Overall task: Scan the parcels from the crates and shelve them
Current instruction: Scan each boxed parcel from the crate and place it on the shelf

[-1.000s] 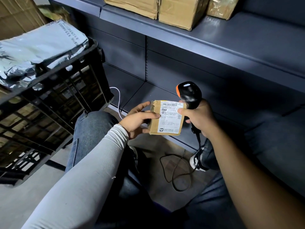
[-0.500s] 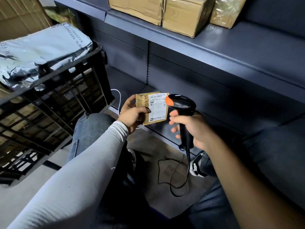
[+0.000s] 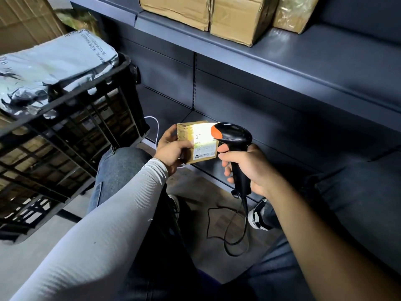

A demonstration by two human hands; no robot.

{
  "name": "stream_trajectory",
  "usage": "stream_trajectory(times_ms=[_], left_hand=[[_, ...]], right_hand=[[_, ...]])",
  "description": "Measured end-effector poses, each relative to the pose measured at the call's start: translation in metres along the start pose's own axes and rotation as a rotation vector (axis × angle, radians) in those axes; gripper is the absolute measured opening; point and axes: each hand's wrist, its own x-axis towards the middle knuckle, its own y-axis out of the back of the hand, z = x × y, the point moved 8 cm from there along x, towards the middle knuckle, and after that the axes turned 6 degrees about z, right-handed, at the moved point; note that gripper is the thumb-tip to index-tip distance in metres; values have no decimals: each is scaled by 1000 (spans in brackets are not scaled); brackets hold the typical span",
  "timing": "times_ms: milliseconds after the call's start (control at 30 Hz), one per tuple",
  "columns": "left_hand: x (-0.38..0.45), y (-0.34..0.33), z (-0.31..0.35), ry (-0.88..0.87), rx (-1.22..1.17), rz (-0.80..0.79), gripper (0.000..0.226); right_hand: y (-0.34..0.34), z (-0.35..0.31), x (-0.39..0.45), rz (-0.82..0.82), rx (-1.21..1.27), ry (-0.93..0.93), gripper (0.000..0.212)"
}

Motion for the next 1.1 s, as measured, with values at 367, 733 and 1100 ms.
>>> stream_trajectory(times_ms=[367, 733, 1100], left_hand=[[-7, -7, 0, -1, 52, -24, 78], [-38, -10, 16, 46, 48, -72, 41], [-74, -23, 57, -45, -52, -136, 45]], right_hand=[[4, 2, 5, -13, 35, 25, 16], [10, 6, 18, 164, -53, 209, 14], [-9, -21, 25, 179, 11, 286, 10]])
